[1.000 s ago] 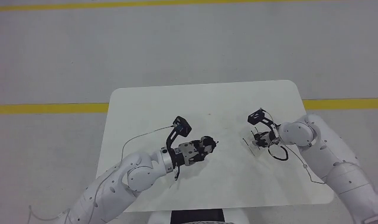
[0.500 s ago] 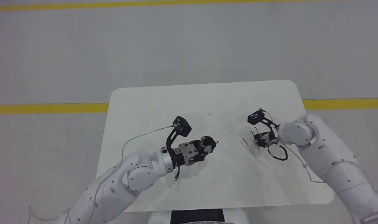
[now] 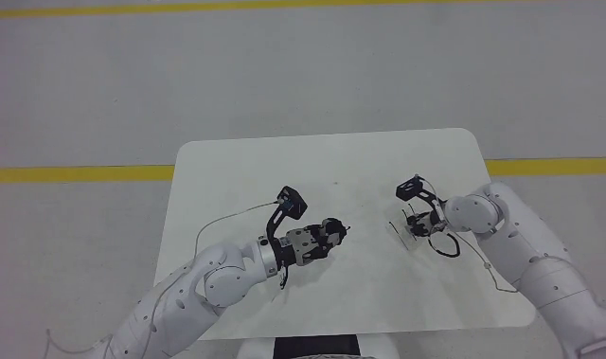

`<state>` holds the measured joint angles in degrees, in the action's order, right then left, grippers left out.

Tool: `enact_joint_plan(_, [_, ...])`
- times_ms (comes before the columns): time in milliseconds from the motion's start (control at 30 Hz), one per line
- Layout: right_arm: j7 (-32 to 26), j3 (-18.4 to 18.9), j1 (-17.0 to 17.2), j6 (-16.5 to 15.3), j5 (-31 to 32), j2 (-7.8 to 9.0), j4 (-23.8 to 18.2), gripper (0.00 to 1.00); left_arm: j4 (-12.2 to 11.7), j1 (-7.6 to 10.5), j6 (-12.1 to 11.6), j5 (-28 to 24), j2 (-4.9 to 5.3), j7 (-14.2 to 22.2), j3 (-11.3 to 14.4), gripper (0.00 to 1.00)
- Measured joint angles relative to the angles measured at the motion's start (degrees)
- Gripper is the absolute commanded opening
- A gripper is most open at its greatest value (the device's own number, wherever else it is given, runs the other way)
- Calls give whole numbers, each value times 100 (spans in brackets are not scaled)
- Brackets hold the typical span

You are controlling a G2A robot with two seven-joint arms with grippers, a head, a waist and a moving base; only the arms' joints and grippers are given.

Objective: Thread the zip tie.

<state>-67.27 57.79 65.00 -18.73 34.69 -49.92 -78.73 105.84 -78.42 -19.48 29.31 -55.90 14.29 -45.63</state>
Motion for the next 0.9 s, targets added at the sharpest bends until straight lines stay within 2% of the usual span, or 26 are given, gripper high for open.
enact_joint_plan(267, [-13,-18,-32,65,40,-8,-7,0,0,0,0,0,0,0,0,0])
enact_joint_plan(467, [31,251,131,147,37,72,-386,0,0,0,0,0,0,0,0,0])
enact_joint_plan(667, [367,841,594,-72,-178,228,-919,0,0,0,0,0,0,0,0,0])
enact_joint_plan(900, [913,1446,1277,-75,-358,415,-1591,0,0,0,0,0,0,0,0,0])
